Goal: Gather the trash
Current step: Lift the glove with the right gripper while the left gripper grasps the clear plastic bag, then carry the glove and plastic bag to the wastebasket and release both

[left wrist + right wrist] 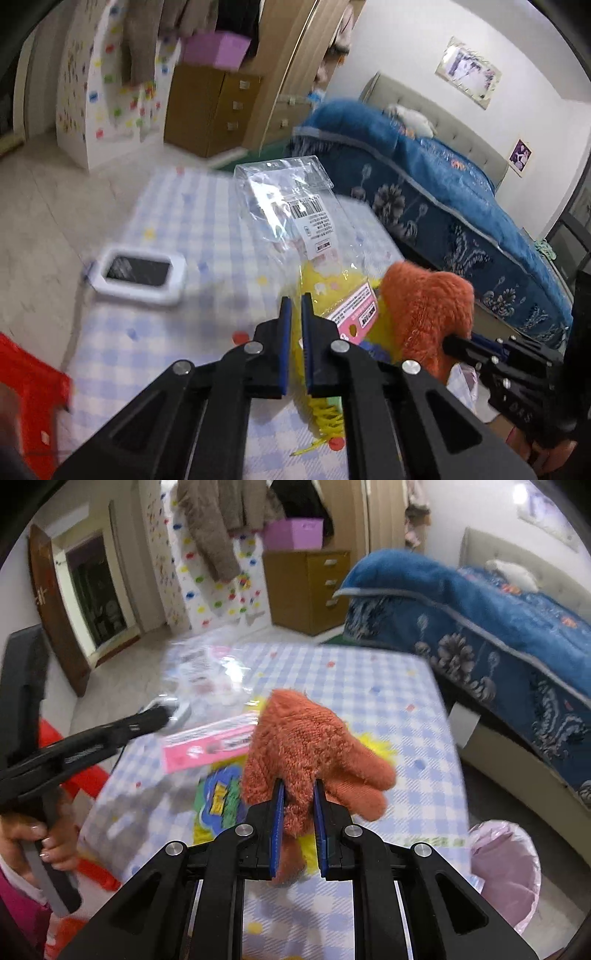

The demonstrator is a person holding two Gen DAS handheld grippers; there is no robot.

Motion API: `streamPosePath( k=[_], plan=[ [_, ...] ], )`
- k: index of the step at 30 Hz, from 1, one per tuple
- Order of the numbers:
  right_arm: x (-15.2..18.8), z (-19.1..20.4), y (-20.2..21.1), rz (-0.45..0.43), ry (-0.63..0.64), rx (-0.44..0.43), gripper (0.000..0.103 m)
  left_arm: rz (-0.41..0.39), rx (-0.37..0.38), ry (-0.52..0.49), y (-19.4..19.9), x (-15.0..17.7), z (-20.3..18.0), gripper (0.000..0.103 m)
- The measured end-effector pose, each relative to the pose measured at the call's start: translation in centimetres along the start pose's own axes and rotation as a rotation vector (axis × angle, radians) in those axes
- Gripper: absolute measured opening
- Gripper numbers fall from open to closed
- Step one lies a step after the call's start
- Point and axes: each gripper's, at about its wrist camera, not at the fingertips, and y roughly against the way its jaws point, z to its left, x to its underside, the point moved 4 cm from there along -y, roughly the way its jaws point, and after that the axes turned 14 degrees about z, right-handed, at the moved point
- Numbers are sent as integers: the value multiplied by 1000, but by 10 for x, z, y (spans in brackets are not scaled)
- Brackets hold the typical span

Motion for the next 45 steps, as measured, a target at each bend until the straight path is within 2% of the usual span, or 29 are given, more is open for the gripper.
streamPosePath(
  k=[6,9,16,24,37,45],
  plan=[
    [-8,-32,53,-158,-95,56,13,-116,-30,-88,49,-6,-27,3],
    [-5,-51,78,-208,-145,73,13,-134,-22,-117,59,-5,-40,3],
    [26,-82,105,-217,-212,90,13,-137,-11,-216,60,6,-83,3],
    [76,-115,103,-150,-273,124,14,-42,44,-364,21,36,-156,3],
    [157,-206,104,-64,-475,213,14,119,98,-581,-59,73,-260,3],
    [178,-247,91,-28,-557,204,14,204,94,-655,-112,81,-308,3]
  ],
)
